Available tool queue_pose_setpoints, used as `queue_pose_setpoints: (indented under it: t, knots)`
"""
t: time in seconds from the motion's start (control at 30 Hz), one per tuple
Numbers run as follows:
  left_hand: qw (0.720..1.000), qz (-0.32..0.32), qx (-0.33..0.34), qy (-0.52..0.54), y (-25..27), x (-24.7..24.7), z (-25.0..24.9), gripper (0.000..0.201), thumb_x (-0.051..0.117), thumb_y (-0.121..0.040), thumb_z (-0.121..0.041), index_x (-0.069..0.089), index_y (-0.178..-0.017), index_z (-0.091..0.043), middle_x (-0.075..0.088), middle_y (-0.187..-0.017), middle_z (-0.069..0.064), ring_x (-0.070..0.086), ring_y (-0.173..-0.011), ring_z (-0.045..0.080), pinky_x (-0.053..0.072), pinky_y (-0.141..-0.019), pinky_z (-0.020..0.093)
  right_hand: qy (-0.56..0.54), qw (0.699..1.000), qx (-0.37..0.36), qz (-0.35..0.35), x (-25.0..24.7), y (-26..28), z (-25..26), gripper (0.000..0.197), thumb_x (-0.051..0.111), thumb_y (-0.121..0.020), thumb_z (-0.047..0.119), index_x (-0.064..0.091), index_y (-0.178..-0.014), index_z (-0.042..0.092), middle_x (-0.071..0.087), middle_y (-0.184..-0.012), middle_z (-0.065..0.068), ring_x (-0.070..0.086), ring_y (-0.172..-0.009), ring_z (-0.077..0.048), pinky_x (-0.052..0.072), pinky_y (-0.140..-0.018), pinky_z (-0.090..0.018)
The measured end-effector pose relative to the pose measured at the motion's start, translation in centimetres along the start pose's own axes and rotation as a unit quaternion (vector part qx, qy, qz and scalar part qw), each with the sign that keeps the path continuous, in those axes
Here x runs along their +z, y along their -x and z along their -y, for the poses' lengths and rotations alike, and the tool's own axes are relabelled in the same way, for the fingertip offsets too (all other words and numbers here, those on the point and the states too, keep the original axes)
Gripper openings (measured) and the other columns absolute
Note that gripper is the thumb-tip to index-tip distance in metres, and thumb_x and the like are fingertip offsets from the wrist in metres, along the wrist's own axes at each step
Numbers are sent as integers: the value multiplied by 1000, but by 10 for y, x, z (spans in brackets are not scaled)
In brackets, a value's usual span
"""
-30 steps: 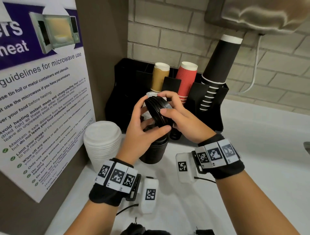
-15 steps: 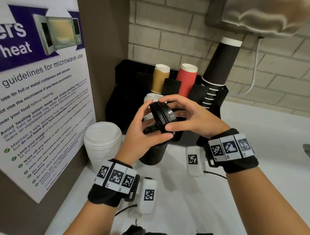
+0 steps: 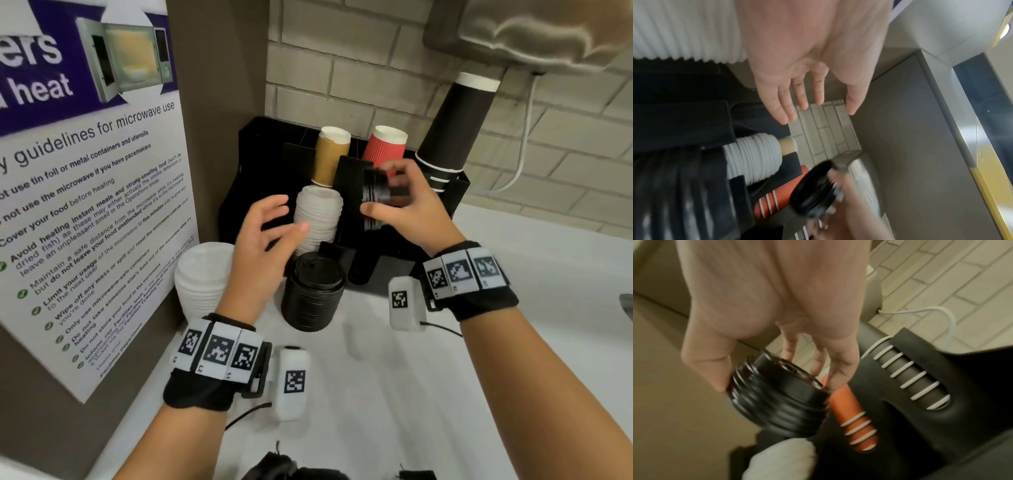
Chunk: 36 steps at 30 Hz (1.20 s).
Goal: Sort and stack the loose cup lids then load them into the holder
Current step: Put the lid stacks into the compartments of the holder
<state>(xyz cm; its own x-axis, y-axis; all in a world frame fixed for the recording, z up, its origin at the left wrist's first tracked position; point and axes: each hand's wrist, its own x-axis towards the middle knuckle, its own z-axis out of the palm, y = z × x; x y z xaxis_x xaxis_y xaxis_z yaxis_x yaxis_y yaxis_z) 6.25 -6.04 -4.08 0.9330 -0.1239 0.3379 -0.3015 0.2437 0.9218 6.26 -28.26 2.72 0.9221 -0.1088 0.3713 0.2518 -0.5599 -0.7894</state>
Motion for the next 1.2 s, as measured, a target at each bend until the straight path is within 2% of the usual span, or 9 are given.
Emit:
queue_pose_setpoints:
  t: [0.07, 0.17, 0.2, 0.3, 0.37, 0.63, 1.0, 1.07, 1.2]
  knots:
    - [1000, -28, 7, 7, -3, -7, -2, 32, 69, -87, -23, 57, -115, -35, 57, -119, -7, 64, -98, -1, 53, -85, 27, 74, 997, 30, 1, -2, -10, -17, 58, 82, -70, 12, 48, -116, 21, 49, -120, -12, 57, -103, -24, 52, -85, -23]
    - [999, -38, 14, 12, -5, -12, -5, 29, 66, -90, -12, 59, -110, -32, 58, -115, -7, 65, -92, -1, 53, -78, 20, 187, 981, 36, 38, 0, -18, -36, 62, 82, -63, 10, 44, -111, 21, 41, -115, -9, 48, -100, -21, 42, -64, -2]
    - [999, -38, 15, 15, -5, -12, -5, 28, 65, -90, -11, 60, -109, -31, 58, -115, -7, 65, -91, -1, 53, -77, 19, 220, 973, 42, 57, 1, -20, -40, 64, 83, -61, 11, 43, -111, 19, 41, -115, -9, 46, -99, -20, 41, -65, -5]
    - [999, -32, 12, 16, -3, -10, -6, 27, 64, -90, -9, 61, -108, -29, 58, -114, -6, 64, -88, -2, 53, -77, 19, 332, 932, 71, 129, 8, -25, -46, 69, 84, -60, 18, 45, -117, 13, 42, -119, -10, 49, -102, -26, 47, -85, -36]
    - [1000, -27, 7, 12, -2, -9, -6, 26, 63, -91, -8, 61, -107, -28, 58, -114, -7, 64, -88, -2, 53, -77, 19, 407, 892, 66, 182, 17, -27, -48, 70, 85, -60, 22, 46, -118, 12, 42, -122, -9, 50, -104, -29, 47, -91, -45]
    - [1000, -25, 1, 8, -2, -6, -11, 24, 62, -91, -7, 61, -105, -27, 59, -113, -7, 64, -86, -2, 53, -77, 19, 502, 818, 53, 276, 47, -27, -62, 75, 86, -59, 25, 45, -119, 7, 44, -118, -13, 55, -99, -32, 54, -78, -42]
    - [1000, -16, 0, 8, -1, -1, -12, 24, 62, -91, -6, 61, -105, -26, 59, -112, -9, 63, -86, -3, 53, -78, 19, 565, 771, 27, 292, 52, -19, -73, 80, 78, -72, 38, 38, -136, 14, 49, -123, -9, 54, -111, -29, 42, -75, -35]
    - [1000, -16, 0, 8, -2, -1, -13, 24, 62, -91, -6, 61, -105, -25, 59, -111, -9, 64, -87, -3, 53, -79, 20, 540, 791, 40, 285, 45, -19, -66, 68, 74, -76, 29, 42, -134, 12, 50, -124, -11, 52, -113, -29, 45, -84, -36]
    - [1000, -24, 0, 15, -3, -2, -13, 22, 62, -91, -7, 62, -105, -24, 59, -112, -8, 63, -87, -3, 54, -79, 21, 314, 945, 0, 89, 29, -13, -40, 27, 56, -82, -1, 57, -110, 1, 56, -110, -16, 56, -101, -30, 46, -89, -36]
